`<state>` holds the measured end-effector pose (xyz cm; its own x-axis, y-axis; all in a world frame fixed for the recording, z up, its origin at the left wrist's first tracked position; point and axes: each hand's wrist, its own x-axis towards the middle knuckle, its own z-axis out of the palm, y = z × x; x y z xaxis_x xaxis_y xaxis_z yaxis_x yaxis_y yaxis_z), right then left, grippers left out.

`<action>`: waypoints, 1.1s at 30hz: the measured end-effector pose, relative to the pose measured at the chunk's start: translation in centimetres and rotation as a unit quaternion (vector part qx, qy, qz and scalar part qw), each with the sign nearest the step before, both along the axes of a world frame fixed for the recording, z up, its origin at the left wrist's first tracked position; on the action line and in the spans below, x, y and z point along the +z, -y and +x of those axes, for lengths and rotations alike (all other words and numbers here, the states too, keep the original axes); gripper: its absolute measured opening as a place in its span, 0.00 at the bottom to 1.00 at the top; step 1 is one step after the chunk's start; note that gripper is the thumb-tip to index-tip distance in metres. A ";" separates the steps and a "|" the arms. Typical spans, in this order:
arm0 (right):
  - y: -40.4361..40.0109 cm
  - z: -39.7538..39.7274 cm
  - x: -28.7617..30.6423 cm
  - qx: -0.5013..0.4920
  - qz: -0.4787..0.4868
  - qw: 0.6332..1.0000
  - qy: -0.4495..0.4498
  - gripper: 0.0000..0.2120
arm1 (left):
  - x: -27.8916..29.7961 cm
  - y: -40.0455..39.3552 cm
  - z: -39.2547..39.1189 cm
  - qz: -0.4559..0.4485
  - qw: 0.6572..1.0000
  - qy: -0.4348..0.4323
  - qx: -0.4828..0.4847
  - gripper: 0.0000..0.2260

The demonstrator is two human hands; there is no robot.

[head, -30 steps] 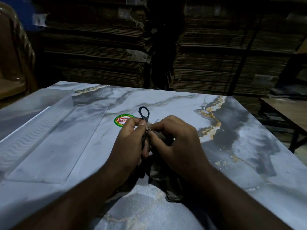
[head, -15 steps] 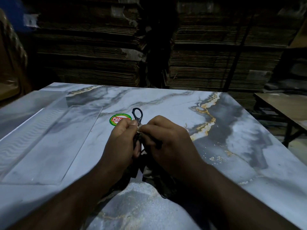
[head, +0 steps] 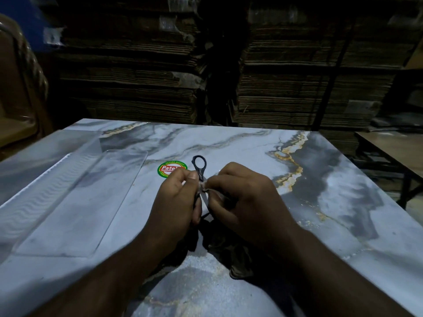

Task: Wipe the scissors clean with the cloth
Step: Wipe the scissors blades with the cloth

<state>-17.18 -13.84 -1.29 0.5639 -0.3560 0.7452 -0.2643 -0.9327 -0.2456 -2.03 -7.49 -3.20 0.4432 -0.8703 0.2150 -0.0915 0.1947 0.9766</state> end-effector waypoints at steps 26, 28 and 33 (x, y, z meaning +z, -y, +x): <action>-0.3 0.8 -0.6 0.044 -0.019 0.998 -0.036 0.12 | 0.1 -0.6 -1.0 -0.009 0.999 -0.030 0.015 0.21; 0.1 0.6 -0.5 0.023 -0.015 1.000 -0.010 0.09 | 0.4 -0.5 -0.9 -0.018 1.000 0.002 0.021 0.21; -0.3 1.3 -0.7 -0.012 -0.025 0.999 0.025 0.05 | 0.7 -0.6 -0.8 -0.022 0.999 0.035 0.026 0.20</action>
<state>-15.91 -13.55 -1.99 0.5167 -0.3314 0.7894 -0.2754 -0.9374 -0.2132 -2.79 -6.86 -2.49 0.4703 -0.8353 0.2847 -0.1696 0.2310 0.9581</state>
